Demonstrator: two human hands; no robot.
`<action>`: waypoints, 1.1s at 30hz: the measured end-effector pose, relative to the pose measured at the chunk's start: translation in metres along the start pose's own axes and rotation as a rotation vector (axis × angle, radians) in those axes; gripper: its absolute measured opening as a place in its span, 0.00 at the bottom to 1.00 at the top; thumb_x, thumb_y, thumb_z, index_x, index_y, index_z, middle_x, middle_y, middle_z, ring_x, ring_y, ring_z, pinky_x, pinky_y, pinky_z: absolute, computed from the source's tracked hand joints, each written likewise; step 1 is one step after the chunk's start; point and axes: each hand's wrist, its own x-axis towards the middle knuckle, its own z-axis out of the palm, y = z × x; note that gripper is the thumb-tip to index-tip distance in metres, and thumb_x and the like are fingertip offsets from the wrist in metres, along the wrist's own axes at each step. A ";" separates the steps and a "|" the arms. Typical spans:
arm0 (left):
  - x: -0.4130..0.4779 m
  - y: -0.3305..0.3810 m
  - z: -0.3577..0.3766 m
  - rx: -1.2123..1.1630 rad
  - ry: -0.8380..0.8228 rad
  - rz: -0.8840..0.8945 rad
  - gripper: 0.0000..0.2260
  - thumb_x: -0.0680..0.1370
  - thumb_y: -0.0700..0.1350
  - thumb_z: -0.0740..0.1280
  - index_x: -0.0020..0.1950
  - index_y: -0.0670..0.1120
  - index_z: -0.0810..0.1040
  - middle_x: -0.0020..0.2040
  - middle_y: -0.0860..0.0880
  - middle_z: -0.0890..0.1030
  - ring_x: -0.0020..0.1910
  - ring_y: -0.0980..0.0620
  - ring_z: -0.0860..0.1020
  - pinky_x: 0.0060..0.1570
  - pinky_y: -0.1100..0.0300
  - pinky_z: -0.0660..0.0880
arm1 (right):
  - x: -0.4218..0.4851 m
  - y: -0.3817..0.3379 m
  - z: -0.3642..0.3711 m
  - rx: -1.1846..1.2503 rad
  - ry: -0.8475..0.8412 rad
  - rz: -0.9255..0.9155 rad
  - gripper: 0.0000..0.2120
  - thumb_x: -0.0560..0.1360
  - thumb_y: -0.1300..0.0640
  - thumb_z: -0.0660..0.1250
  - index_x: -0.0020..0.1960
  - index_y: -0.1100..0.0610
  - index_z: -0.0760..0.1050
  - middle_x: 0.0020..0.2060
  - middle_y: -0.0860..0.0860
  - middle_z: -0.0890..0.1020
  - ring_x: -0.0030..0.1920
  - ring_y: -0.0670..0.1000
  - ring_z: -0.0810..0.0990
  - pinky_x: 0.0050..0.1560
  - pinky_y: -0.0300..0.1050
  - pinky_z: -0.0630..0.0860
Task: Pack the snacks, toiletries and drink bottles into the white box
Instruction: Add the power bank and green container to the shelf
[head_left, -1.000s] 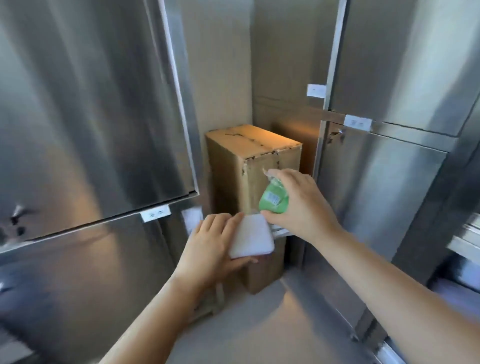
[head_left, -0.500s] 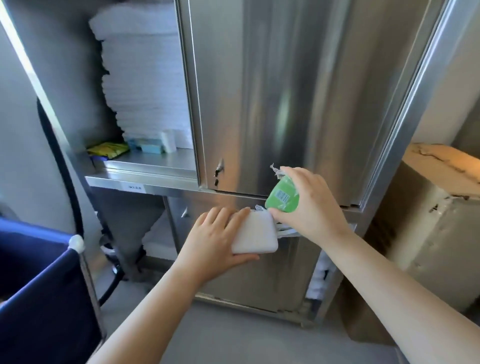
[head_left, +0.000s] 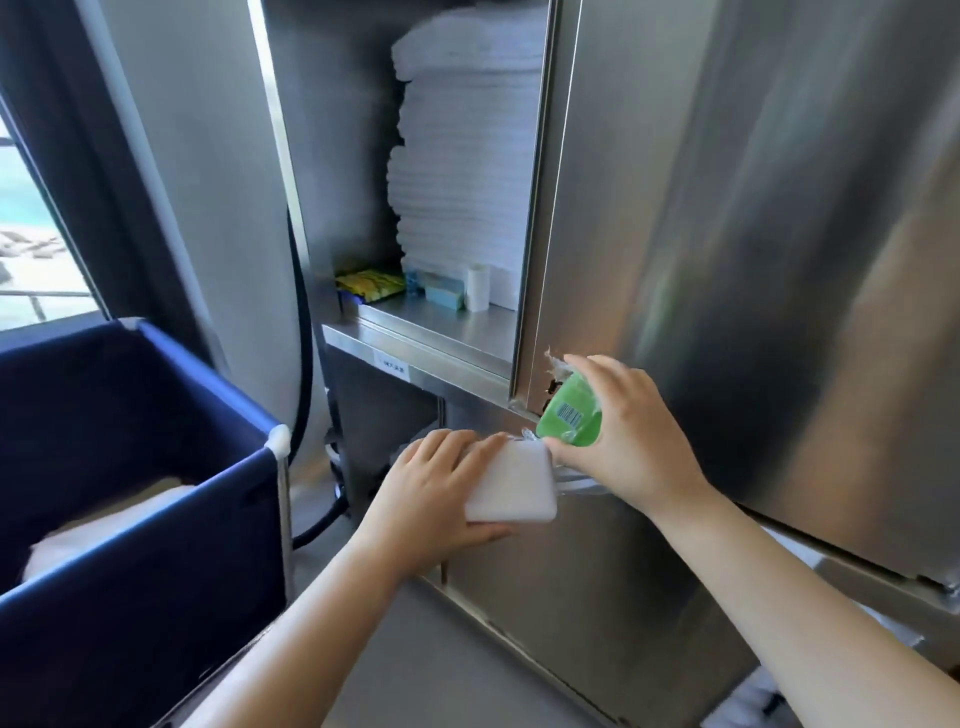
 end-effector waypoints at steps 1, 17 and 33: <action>0.001 -0.005 0.001 0.010 0.002 -0.009 0.36 0.66 0.70 0.66 0.67 0.48 0.72 0.55 0.50 0.77 0.53 0.48 0.74 0.52 0.54 0.73 | 0.007 0.000 0.005 0.005 -0.009 -0.016 0.38 0.64 0.45 0.76 0.70 0.52 0.67 0.63 0.50 0.72 0.60 0.53 0.68 0.59 0.45 0.67; 0.029 -0.195 0.022 0.091 -0.059 -0.024 0.37 0.66 0.71 0.64 0.66 0.47 0.74 0.54 0.49 0.79 0.52 0.48 0.77 0.53 0.55 0.74 | 0.155 -0.040 0.150 0.048 -0.049 -0.068 0.39 0.65 0.42 0.74 0.71 0.51 0.64 0.65 0.50 0.71 0.64 0.53 0.67 0.62 0.47 0.68; 0.118 -0.358 0.098 -0.025 -0.070 0.134 0.37 0.67 0.71 0.62 0.68 0.48 0.71 0.55 0.50 0.77 0.53 0.48 0.76 0.53 0.53 0.74 | 0.280 -0.039 0.232 -0.053 0.022 0.104 0.40 0.64 0.43 0.75 0.71 0.50 0.64 0.63 0.48 0.71 0.63 0.49 0.66 0.59 0.45 0.70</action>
